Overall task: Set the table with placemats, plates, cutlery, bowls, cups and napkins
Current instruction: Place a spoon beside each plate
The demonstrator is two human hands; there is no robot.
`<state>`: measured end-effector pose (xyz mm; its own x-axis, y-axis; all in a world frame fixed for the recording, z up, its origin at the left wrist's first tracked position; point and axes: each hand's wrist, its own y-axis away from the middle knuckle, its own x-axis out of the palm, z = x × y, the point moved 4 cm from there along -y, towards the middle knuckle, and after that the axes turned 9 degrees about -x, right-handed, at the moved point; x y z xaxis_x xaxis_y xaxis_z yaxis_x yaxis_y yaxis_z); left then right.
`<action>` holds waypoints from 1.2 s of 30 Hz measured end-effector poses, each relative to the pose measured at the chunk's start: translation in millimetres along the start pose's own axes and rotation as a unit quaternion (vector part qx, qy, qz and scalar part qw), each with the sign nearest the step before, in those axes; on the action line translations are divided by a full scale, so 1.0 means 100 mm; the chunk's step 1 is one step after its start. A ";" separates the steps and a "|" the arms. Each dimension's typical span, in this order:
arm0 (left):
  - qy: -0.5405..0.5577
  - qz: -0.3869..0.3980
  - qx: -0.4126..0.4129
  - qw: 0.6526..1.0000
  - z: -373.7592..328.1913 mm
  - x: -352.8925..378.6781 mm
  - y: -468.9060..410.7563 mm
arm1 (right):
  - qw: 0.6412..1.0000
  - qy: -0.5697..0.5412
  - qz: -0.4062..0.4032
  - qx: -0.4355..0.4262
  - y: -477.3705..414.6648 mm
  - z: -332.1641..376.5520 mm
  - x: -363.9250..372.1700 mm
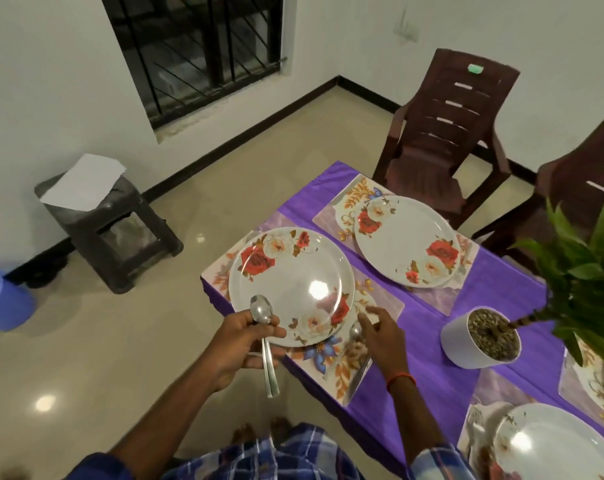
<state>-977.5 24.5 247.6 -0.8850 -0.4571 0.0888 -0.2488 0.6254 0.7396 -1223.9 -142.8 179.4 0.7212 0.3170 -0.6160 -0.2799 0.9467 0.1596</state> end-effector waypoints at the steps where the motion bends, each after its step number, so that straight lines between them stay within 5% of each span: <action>1: -0.007 0.007 -0.001 1.000 -0.04 0.01 -0.02 | 1.000 -0.017 0.001 -0.011 0.03 0.03 0.03; 10: -0.026 -0.012 0.020 0.999 -0.26 -0.02 -0.11 | 0.976 -0.184 0.059 -0.106 -0.05 0.99 0.35; 18: 0.014 -0.042 0.039 0.998 -0.26 -0.27 -0.08 | 0.938 -0.153 0.259 -0.171 -0.12 1.91 0.94; 26: 0.022 -0.071 0.070 0.995 -0.54 -1.03 -0.22 | 0.924 -0.153 0.296 -0.191 -0.32 2.44 1.63; 36: 0.045 -0.101 0.103 0.989 -1.18 -2.57 -0.46 | 0.926 -0.272 0.249 -0.082 -0.68 3.50 2.69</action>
<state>-692.1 38.8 268.9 -0.7734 -0.6336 0.0192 -0.4993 0.6275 0.5975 -789.2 -102.4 273.0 0.6769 0.7360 -0.0098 -0.7239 0.6681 0.1720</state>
